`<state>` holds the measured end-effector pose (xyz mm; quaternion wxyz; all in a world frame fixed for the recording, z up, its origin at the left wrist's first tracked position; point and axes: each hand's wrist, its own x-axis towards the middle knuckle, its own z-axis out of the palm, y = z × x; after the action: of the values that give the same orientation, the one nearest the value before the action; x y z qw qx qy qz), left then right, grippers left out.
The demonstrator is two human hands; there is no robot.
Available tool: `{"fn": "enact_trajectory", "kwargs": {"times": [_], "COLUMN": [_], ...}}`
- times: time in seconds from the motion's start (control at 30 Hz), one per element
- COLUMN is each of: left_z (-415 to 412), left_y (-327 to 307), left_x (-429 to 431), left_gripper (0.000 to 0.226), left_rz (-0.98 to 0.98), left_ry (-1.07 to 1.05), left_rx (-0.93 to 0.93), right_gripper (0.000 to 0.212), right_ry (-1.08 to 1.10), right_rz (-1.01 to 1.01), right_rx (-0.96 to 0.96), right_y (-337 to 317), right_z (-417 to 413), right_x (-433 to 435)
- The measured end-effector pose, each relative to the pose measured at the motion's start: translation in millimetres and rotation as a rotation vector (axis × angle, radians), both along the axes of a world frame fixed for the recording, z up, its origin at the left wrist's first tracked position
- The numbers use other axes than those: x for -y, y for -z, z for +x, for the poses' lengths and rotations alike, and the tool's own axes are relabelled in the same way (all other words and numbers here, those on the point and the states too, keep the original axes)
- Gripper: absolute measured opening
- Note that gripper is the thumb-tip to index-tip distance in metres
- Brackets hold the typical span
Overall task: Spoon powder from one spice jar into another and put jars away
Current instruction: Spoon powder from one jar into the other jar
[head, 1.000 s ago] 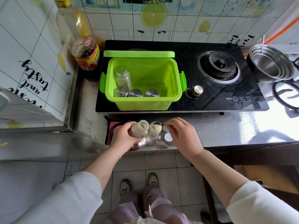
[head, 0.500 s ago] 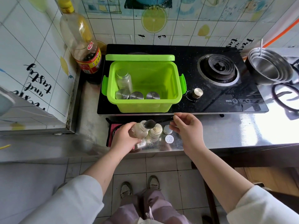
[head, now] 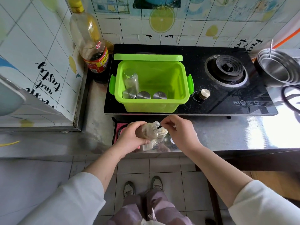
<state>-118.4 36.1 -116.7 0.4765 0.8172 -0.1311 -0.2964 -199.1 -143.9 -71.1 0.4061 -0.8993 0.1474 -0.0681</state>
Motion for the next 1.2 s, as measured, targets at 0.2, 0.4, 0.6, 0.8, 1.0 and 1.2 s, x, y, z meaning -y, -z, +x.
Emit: {"fn": "enact_trajectory", "kwargs": {"times": [0.2,0.4,0.6,0.8,1.0,1.2], "left_z": [1,1,2,5,5,9], "left_y": [2,4,5,8,10,14], "left_x": [-3,-5,-5,-4,-6,-5], "left_gripper": [0.067,0.07,0.071,0.072,0.073,0.076], "left_rz": [-0.002,-0.002,-0.026,-0.023,-0.001,0.055], "left_ry": [0.019,0.014,0.013,0.028,0.033,0.042], "left_rx": [0.004,0.003,-0.035,-0.066,-0.072,-0.051], "right_gripper": [0.008,0.01,0.009,0.009,0.008,0.009], "right_ry": [0.131,0.294,0.411,0.46,0.458,0.445], "right_rz": [0.237,0.639,0.884,1.008,1.037,1.031], "right_rx": [-0.143,-0.207,-0.241,-0.235,-0.226,-0.201], "right_y": [2,0,0,-5,-7,-7], "right_z": [4,4,4,3,2,2], "right_x": [-1,3,6,8,11,14]}}
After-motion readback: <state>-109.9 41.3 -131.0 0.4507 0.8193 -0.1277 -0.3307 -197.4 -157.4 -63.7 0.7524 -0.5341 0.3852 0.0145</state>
